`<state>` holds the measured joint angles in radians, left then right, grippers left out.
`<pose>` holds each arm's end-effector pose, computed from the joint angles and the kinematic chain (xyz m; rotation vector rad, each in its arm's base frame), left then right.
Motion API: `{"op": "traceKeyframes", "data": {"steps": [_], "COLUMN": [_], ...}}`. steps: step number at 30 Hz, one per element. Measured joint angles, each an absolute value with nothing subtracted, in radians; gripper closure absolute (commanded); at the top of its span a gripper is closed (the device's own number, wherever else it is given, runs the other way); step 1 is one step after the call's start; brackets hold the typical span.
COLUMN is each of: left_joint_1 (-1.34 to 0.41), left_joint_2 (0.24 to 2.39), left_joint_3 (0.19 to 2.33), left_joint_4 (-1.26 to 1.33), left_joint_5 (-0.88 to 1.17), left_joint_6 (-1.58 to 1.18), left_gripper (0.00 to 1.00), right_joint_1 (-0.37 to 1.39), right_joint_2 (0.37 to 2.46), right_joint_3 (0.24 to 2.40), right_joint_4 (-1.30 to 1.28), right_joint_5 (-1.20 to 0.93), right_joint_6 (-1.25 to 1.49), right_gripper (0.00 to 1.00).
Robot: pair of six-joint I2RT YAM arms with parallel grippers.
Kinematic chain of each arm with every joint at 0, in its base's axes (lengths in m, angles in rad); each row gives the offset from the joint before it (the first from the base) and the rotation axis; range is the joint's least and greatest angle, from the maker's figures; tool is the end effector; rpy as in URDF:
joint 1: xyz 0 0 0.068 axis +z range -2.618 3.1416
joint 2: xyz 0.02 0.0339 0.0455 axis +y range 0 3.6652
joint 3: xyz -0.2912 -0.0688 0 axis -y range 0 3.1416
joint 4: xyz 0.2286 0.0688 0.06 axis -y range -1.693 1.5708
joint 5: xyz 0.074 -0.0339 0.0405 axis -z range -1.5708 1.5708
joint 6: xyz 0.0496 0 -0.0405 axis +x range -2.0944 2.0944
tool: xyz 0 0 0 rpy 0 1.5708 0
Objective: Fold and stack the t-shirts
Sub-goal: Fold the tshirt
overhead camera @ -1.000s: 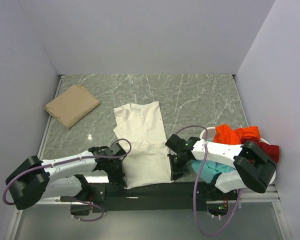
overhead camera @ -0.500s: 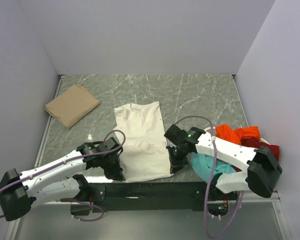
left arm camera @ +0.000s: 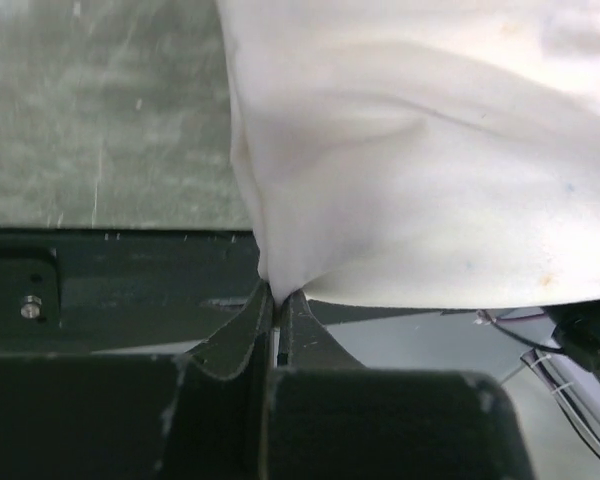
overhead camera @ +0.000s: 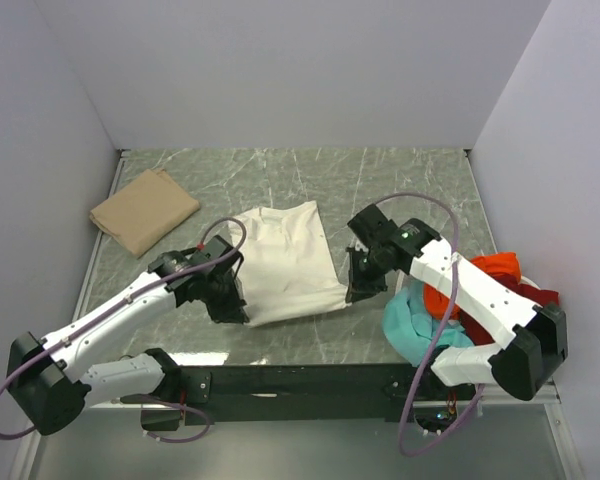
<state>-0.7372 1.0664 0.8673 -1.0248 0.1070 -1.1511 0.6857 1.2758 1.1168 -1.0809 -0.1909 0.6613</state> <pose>0.1128 -0.1096 0.2661 -0.5850 2.9223 -0.5165 0.1569 0.1405 0.2991 -0.0833 2.9543 0.5289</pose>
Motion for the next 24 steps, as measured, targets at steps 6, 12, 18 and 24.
{"op": "traceKeyframes", "data": {"steps": [6, 12, 18, 24], "left_joint_1": [-0.620, -0.522, -0.446, -0.376], "left_joint_2": [1.163, 1.229, 1.294, 1.372], "left_joint_3": [0.956, 0.989, 0.996, 1.021], "left_joint_4": [-0.979, -0.907, -0.846, -0.776], "left_joint_5": [0.108, 0.117, 0.128, 0.149], "left_joint_6": [-1.034, -0.947, -0.894, -0.850], "left_gripper": [1.00, 1.00, 1.00, 1.00], "right_joint_1": [0.597, 0.554, 0.534, 0.520], "right_joint_2": [1.366, 1.476, 1.602, 1.727], "right_joint_3": [1.239, 1.339, 1.456, 1.582], "right_joint_4": [-1.074, -1.048, -1.017, -0.992], "right_joint_5": [-0.173, -0.163, -0.146, -0.117], "right_joint_6": [0.602, 0.557, 0.521, 0.490], "right_gripper": [1.00, 1.00, 1.00, 1.00]}}
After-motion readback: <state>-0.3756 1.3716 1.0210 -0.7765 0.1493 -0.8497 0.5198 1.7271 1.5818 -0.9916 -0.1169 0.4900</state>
